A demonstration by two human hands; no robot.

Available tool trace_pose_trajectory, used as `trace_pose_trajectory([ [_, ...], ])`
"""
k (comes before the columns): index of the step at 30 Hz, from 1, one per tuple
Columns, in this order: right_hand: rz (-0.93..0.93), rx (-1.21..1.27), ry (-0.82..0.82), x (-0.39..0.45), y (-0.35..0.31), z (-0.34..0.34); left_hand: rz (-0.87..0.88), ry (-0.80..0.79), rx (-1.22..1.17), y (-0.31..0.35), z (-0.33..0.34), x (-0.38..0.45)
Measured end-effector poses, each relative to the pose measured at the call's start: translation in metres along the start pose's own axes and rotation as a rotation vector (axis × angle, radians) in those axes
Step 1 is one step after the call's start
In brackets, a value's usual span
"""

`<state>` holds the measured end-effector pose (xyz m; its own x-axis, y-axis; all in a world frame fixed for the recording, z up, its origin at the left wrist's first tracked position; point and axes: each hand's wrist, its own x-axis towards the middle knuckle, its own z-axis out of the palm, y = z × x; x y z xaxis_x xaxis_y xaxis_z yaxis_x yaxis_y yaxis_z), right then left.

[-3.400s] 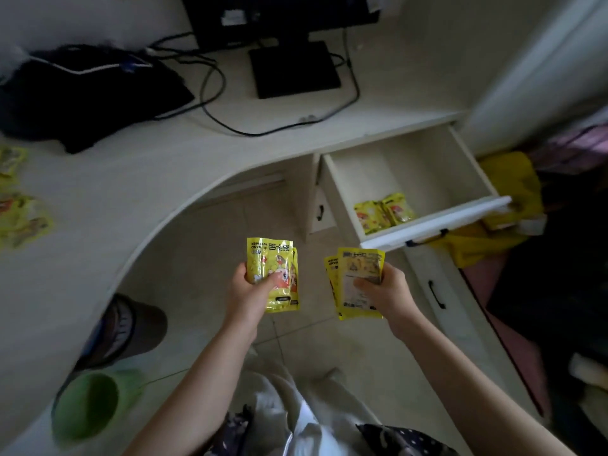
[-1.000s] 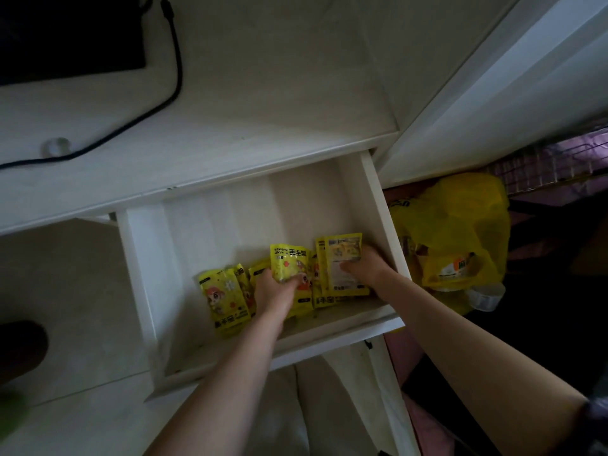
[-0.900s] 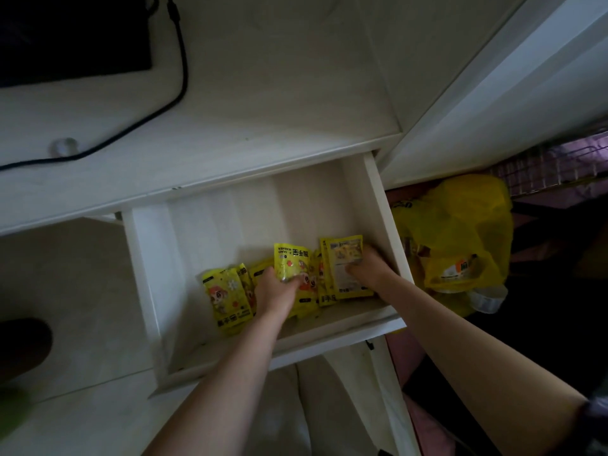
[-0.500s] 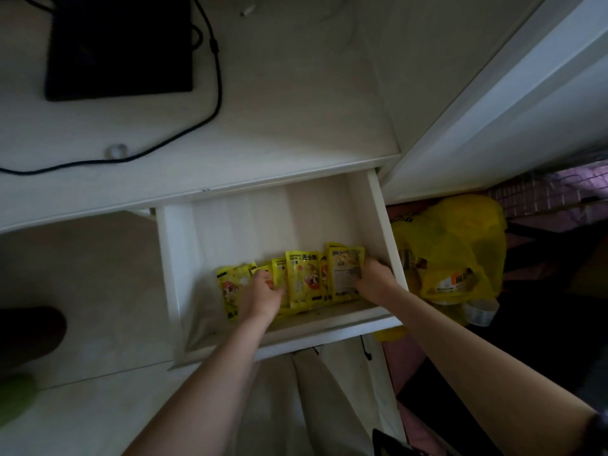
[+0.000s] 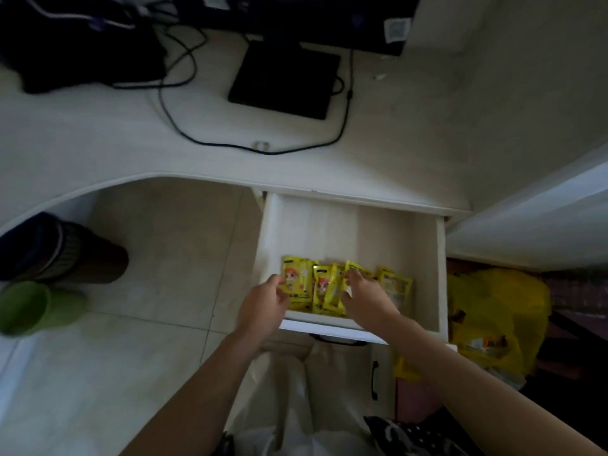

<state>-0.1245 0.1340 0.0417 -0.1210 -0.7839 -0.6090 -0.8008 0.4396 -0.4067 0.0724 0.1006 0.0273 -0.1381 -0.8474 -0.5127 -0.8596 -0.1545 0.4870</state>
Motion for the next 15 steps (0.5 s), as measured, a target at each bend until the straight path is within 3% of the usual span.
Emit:
trace_pose_trajectory([
  [8,-0.280,-0.280,-0.099,-0.016,-0.101,0.046,-0.038,0.166,0.011,-0.084,-0.053,-0.054],
  [15,-0.387,-0.319,-0.125,-0.020,-0.190,0.096,-0.150,0.267,0.006,-0.174,-0.106,-0.087],
])
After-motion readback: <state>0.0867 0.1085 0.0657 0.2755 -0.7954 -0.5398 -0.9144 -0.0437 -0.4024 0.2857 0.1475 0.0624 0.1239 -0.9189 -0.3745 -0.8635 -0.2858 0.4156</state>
